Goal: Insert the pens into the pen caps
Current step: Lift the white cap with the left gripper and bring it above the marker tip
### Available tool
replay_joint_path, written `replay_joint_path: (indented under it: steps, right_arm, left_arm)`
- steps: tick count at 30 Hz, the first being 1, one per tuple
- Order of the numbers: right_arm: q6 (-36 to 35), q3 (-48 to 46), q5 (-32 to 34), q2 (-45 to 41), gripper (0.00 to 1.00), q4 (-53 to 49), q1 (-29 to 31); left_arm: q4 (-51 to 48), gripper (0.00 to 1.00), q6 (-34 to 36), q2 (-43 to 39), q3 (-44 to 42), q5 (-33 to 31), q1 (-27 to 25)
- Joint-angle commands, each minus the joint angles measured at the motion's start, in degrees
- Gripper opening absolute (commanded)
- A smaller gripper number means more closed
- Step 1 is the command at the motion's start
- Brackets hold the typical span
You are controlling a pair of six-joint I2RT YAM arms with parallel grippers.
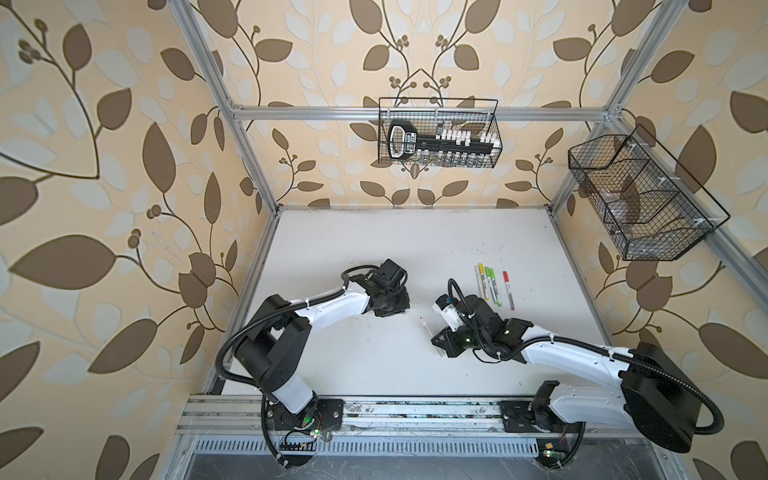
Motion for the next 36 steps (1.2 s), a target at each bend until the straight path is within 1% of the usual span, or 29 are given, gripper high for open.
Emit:
replay_joint_path:
  steps: [1, 6, 9, 11, 17, 23, 31, 36]
  right_arm:
    - [1.3, -0.1, -1.6, 1.8, 0.03, 3.6, -0.7]
    - [0.5, 1.1, -2.7, 2.7, 0.03, 5.6, -0.8]
    - [-0.3, 1.8, -2.4, 2.9, 0.03, 5.9, -0.6]
    - [-0.7, 2.4, -1.8, 2.9, 0.03, 5.8, -0.3]
    - [-1.3, 5.3, 3.4, 3.6, 0.02, 5.2, 1.2]
    - [0.3, 8.0, 5.2, 5.6, 0.02, 7.4, 2.5]
    - [1.4, 9.8, 4.6, 8.7, 0.02, 10.4, 3.6]
    - [1.6, 9.9, 4.4, 9.0, 0.02, 11.8, 4.2]
  left_arm:
    - [5.1, 0.09, 4.5, -5.2, -2.0, 0.8, 1.7]
    - [7.4, 0.08, 6.0, -11.3, -3.8, 3.0, 4.7]
    - [9.3, 0.08, 6.4, -13.8, -4.7, 6.0, 6.5]
    - [8.7, 0.08, 6.5, -14.7, -4.3, 6.8, 7.0]
    - [3.6, 0.05, 4.9, -15.3, -2.2, 5.6, 7.1]
    - [1.6, 0.05, 2.8, -16.7, -2.2, 5.2, 7.0]
    - [1.6, 0.05, 2.2, -18.7, -3.5, 5.2, 7.1]
    - [1.6, 0.05, 1.9, -18.3, -3.4, 4.9, 7.1]
